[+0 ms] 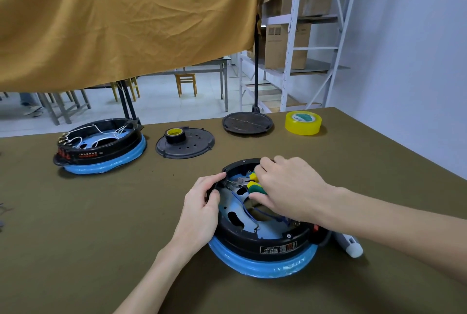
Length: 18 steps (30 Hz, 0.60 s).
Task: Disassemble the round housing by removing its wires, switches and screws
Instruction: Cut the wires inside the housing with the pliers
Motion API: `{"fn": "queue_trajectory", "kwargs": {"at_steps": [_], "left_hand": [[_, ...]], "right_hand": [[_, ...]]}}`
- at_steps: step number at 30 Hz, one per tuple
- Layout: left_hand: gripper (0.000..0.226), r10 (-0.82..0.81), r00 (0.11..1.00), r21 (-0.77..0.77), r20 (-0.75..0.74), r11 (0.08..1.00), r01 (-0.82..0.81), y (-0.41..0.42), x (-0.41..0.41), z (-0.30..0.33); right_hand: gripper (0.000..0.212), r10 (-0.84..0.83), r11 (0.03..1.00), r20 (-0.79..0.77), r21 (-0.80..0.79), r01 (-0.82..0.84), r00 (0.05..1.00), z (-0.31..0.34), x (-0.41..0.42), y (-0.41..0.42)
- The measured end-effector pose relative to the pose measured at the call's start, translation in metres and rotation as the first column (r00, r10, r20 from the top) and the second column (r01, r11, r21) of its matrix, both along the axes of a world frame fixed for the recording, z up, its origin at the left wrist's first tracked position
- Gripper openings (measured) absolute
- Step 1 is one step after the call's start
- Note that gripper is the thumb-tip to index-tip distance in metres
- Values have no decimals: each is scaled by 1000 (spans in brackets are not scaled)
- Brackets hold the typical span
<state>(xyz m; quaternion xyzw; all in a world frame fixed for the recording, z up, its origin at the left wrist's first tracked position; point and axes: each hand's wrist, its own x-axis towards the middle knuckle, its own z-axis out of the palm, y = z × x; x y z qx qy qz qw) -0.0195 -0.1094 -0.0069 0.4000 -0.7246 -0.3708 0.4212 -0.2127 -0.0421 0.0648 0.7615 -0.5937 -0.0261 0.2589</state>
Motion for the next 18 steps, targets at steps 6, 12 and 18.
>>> {"fn": "queue_trajectory", "kwargs": {"at_steps": [6, 12, 18], "left_hand": [[46, -3, 1000, 8, 0, 1000, 3, 0, 1, 0], [46, -9, 1000, 4, 14, 1000, 9, -1, 2, 0], [46, -14, 999, -3, 39, 1000, 14, -2, 1, 2]], "right_hand": [[55, -264, 944, 441, 299, 137, 858, 8, 0, 2], [55, -123, 988, 195, 114, 102, 973, -6, 6, 10], [47, -169, 977, 140, 156, 147, 976, 12, 19, 8]]}}
